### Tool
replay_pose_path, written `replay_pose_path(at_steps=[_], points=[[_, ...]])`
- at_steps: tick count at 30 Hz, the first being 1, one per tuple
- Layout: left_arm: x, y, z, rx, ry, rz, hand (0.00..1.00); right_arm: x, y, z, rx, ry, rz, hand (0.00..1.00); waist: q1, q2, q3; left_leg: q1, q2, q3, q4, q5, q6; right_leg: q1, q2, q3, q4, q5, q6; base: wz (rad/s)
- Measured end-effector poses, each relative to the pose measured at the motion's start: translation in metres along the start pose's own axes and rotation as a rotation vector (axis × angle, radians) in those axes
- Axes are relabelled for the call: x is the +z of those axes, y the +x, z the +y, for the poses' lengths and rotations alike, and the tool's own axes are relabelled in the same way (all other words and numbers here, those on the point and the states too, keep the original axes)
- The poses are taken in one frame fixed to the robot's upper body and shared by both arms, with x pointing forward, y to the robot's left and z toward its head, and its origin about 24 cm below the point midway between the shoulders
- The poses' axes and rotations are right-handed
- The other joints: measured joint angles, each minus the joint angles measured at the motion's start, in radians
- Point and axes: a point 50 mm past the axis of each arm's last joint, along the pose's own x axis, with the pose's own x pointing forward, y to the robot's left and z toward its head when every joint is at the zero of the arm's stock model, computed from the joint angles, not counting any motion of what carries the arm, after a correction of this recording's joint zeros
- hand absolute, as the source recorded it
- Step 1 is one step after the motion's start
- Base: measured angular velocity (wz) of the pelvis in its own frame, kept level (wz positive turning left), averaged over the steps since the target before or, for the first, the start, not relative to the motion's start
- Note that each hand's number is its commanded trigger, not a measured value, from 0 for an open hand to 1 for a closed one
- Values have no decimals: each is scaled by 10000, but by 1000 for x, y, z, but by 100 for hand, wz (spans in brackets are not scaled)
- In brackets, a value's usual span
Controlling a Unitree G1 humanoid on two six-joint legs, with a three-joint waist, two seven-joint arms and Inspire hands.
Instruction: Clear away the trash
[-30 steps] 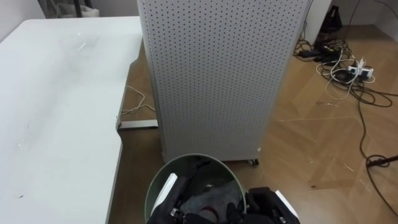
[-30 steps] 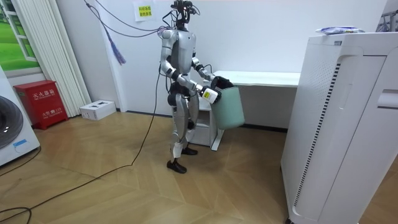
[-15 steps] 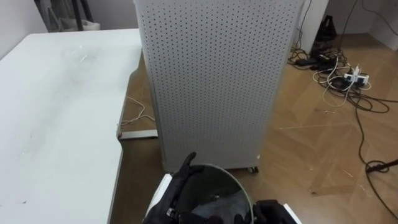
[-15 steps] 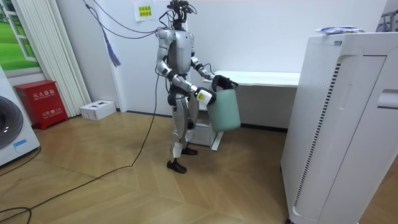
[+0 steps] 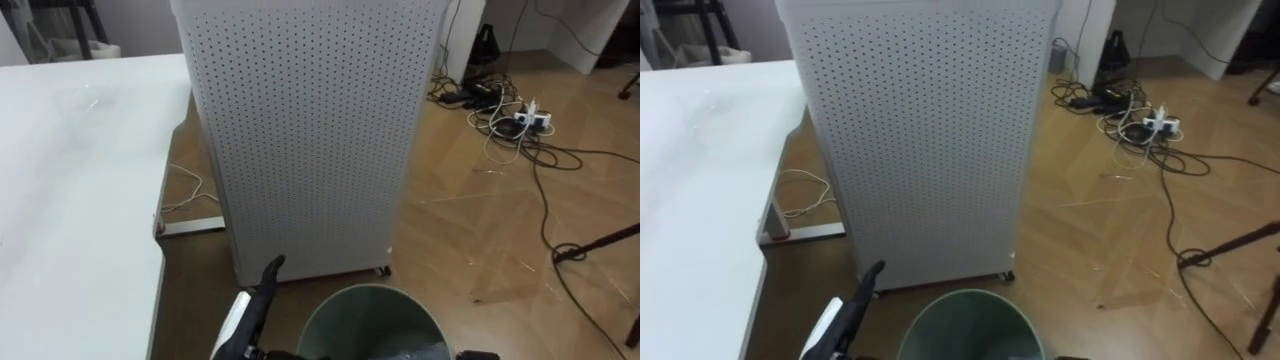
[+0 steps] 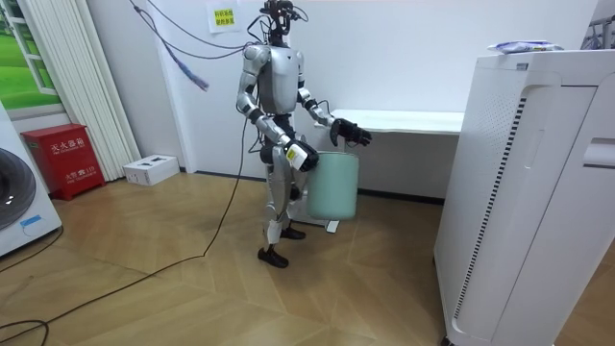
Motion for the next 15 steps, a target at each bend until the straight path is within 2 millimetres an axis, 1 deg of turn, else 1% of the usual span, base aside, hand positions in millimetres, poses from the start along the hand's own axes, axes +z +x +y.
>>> replay_pose_path(at_steps=[3, 6, 9, 11, 15], points=[[-5, -2, 0, -13, 50, 230, 0, -6, -1, -3, -142, -27, 250, 100, 6, 23, 0, -27, 48, -25, -3, -24, -39, -20, 49, -23, 2, 23, -35, 2], [-13, -5, -1, -62, 98, 602, 0, -11, -1, -6, -286, -77, 462, 100, 35, 67, -20, -36, 84, -24, -3, -32, -56, -26, 81, -29, 14, 41, -63, 0], [-23, -14, -3, -115, 64, 999, 0, -14, -3, -7, -331, -93, 609, 100, 39, 96, -38, -74, 93, -10, -29, -19, -80, -120, 91, -19, 42, 47, -73, -3], [-33, -22, -5, -137, 57, 1477, 0, -14, -3, -8, -381, -119, 604, 100, 57, 94, -42, -78, 81, 12, -79, -3, -96, -165, 92, -6, 41, 53, -83, -4], [-47, -29, -5, -154, 187, 2169, 0, -14, -3, -8, -389, -112, 604, 100, 66, 96, -48, -74, 34, 12, -89, -2, -96, -165, 86, 0, 15, 53, -82, 0]])
